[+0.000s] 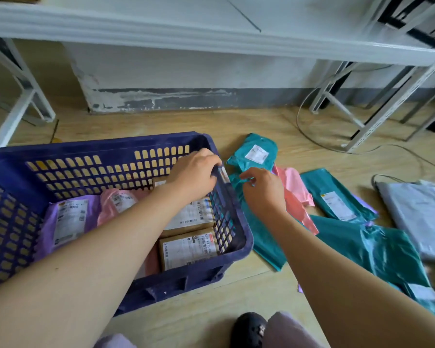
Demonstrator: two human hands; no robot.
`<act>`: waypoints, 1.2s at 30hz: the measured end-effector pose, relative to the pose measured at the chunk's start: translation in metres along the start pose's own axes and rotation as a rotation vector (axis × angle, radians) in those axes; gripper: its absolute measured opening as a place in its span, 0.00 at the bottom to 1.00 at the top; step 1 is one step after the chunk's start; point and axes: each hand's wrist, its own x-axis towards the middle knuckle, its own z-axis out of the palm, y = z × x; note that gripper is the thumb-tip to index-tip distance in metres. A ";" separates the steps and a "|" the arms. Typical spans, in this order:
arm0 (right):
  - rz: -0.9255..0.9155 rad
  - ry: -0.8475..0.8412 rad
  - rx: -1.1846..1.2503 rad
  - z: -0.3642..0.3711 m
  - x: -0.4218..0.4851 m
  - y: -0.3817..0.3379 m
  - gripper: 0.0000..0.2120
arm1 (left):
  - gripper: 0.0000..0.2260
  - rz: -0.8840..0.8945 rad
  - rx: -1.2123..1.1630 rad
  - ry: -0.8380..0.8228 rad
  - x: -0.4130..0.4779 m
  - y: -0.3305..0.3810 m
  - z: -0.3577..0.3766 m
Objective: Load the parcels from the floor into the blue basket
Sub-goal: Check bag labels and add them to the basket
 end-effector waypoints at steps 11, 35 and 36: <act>0.190 0.030 0.057 -0.012 0.000 0.052 0.17 | 0.15 0.060 -0.080 -0.088 0.041 0.054 0.043; 0.427 -0.279 -0.006 0.067 0.030 0.196 0.28 | 0.26 0.128 0.286 -0.734 0.123 0.091 0.155; 0.426 -0.317 -0.028 0.069 0.033 0.199 0.31 | 0.28 0.126 0.279 -0.746 0.125 0.090 0.158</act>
